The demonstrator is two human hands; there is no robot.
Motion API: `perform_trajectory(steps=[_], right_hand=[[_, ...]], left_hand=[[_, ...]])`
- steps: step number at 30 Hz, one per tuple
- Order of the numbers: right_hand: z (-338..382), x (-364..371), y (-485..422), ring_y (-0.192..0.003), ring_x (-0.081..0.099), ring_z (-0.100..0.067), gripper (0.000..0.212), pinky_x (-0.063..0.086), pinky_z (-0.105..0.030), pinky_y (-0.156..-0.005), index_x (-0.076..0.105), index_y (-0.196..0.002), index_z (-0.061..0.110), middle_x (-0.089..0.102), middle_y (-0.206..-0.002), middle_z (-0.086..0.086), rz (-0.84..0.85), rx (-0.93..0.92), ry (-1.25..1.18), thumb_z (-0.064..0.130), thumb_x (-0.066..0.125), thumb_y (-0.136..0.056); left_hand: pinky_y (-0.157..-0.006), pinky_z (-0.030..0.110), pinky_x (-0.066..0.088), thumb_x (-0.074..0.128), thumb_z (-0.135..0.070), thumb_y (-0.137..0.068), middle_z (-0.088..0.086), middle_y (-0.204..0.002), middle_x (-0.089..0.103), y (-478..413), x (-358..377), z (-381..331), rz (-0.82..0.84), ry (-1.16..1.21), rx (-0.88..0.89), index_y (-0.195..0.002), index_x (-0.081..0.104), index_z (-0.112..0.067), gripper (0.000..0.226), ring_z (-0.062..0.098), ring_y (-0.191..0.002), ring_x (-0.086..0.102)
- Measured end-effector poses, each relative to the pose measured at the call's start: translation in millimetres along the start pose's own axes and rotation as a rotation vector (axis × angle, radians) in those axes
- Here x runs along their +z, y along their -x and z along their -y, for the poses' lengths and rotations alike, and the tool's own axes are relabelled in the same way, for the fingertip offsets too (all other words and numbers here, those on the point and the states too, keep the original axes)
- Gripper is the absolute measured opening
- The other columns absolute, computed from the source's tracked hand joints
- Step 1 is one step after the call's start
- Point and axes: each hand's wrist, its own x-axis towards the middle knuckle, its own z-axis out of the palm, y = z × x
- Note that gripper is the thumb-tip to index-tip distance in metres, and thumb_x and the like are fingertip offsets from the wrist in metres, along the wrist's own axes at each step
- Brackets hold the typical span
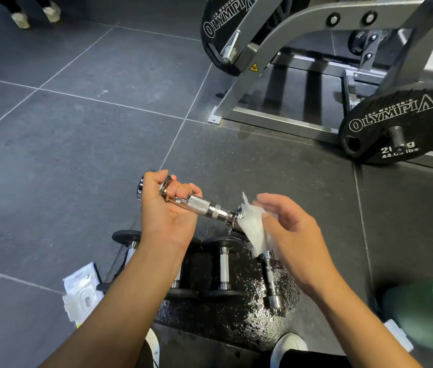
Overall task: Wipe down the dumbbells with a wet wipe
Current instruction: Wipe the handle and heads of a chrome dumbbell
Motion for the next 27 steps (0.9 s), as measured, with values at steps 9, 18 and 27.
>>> perform_trajectory(steps=[9, 18, 27], right_hand=[[1, -18, -18, -0.085, 0.067, -0.013, 0.045, 0.058, -0.038, -0.080, 0.073, -0.113, 0.021, 0.073, -0.109, -0.009, 0.008, 0.009, -0.064, -0.011, 0.077, -0.083], [6, -35, -29, -0.069, 0.058, -0.014, 0.007, 0.047, -0.029, -0.059, 0.064, -0.092, 0.024, 0.068, -0.084, 0.003, -0.278, -0.157, 0.278, 0.023, 0.071, -0.095], [16, -24, -17, -0.059, 0.041, -0.007, 0.014, 0.036, -0.025, -0.052, 0.050, -0.098, 0.023, 0.056, -0.072, 0.005, 0.055, -0.264, 0.233, 0.027, 0.062, -0.102]], left_hand=[[-0.073, 0.024, 0.042, 0.063, -0.015, -0.092, -0.008, -0.059, 0.033, 0, -3, -1, -0.008, -0.014, -0.016, -0.075, 0.043, -0.019, 0.027, 0.008, -0.047, 0.035], [-0.072, 0.024, 0.041, 0.061, -0.015, -0.093, -0.009, -0.057, 0.031, 1, -4, -1, -0.024, -0.062, -0.024, -0.071, 0.042, -0.019, 0.029, 0.008, -0.046, 0.035], [-0.067, 0.024, 0.042, 0.061, -0.015, -0.093, -0.009, -0.057, 0.033, 1, -4, 1, -0.051, -0.082, -0.035, -0.072, 0.043, -0.019, 0.029, 0.008, -0.045, 0.035]])
